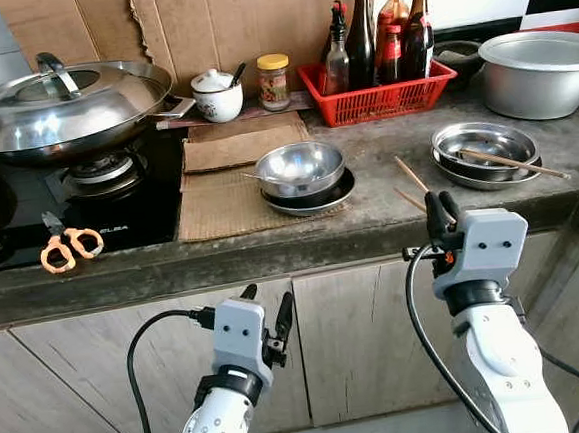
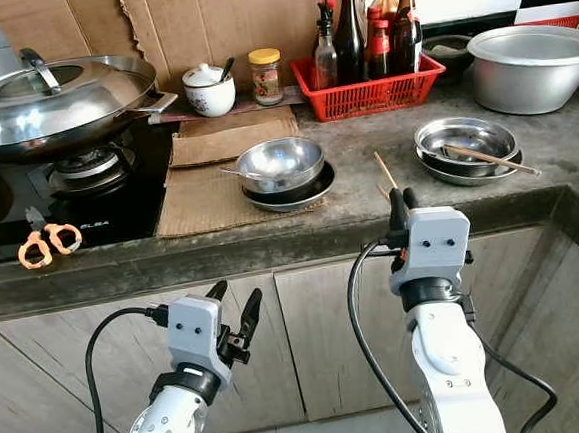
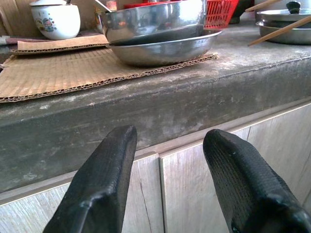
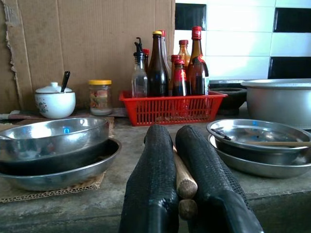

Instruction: Kitchen organization

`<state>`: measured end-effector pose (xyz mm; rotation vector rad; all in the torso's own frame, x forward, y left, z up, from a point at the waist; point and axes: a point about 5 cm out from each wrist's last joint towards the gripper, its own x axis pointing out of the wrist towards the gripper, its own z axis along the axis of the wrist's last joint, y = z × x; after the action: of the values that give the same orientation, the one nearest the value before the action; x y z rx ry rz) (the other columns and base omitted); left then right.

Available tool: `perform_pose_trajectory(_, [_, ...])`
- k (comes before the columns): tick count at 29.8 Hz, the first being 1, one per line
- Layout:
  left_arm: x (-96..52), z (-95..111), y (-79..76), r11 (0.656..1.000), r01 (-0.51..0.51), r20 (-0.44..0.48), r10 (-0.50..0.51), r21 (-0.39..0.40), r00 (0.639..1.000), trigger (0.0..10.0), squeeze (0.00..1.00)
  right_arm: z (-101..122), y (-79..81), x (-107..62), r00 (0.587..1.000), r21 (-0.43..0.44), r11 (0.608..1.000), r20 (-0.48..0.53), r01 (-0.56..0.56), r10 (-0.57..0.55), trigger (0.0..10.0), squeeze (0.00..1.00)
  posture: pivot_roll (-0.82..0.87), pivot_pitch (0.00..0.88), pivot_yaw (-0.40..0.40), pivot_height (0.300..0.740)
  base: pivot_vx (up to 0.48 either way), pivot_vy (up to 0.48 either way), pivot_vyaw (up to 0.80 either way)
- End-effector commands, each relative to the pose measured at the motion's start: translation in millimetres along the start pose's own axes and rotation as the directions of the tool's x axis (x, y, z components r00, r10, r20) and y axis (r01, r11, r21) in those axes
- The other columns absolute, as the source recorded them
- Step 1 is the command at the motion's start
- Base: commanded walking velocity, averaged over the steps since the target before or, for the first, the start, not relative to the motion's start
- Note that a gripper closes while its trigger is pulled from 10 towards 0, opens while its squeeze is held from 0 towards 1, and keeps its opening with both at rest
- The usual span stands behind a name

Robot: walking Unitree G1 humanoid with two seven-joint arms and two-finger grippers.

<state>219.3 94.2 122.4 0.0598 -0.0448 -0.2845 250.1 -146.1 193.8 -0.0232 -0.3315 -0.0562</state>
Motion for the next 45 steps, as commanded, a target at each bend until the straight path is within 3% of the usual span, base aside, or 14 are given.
perform_pose_trajectory(1, [0.4,-1.4,0.5,1.000,0.001,-0.004,-0.001,0.008,1.000,10.0,0.00,2.5,2.5,-1.0,1.000,0.001,1.000,0.003,-0.005,0.005,0.0,0.00,0.08,0.000,0.012,0.740,0.000,0.000,0.00])
perform_pose_trajectory(9, [0.0,-1.2,-0.1,1.000,0.002,-0.005,-0.002,0.004,1.000,10.0,0.00,5.1,4.1,2.8,1.000,0.013,1.000,0.012,-0.006,0.006,0.0,0.00,0.08,0.000,0.013,0.740,0.000,0.000,0.00])
perform_pose_trajectory(25, [-2.1,-2.9,-0.4,1.000,0.008,-0.014,-0.008,-0.001,1.000,10.0,0.00,-2.7,9.3,-0.8,0.999,0.025,1.000,-0.033,-0.015,0.016,0.0,0.00,0.08,0.006,0.015,0.740,-0.273,0.000,0.00])
perform_pose_trajectory(27, [-2.3,-3.6,-0.8,1.000,0.011,-0.018,-0.011,-0.003,1.000,10.0,0.00,-6.2,7.5,-2.1,0.999,0.025,1.000,-0.052,-0.006,0.007,9.8,0.00,0.08,0.005,0.019,0.740,-0.289,0.000,0.00])
perform_pose_trajectory(32, [-2.3,-3.4,-0.8,1.000,0.013,-0.018,-0.013,-0.002,1.000,10.0,0.00,-3.7,6.9,-0.3,0.999,0.025,1.000,-0.041,0.003,-0.002,10.0,0.00,0.08,0.006,0.017,0.740,-0.293,0.000,0.00])
perform_pose_trajectory(35, [-2.3,-3.5,-0.9,1.000,0.014,-0.019,-0.014,-0.003,1.000,10.0,0.00,5.5,2.9,7.1,0.998,0.102,0.993,-0.026,0.067,-0.065,10.0,0.00,0.08,0.007,0.019,0.740,-0.292,0.000,0.00])
perform_pose_trajectory(39, [-2.3,-3.7,-1.1,1.000,0.014,-0.020,-0.014,-0.003,1.000,10.0,0.00,20.3,1.4,17.2,0.997,0.092,0.994,0.035,0.063,-0.067,10.0,0.00,0.07,0.005,0.019,0.740,-0.292,0.000,0.00])
perform_pose_trajectory(45, [-2.6,-3.7,-1.4,1.000,0.015,-0.020,-0.015,-0.003,1.000,10.0,0.00,11.3,1.8,8.4,0.999,0.060,0.997,0.003,0.041,-0.041,10.0,0.00,0.07,0.009,0.016,0.740,-0.294,0.000,0.00])
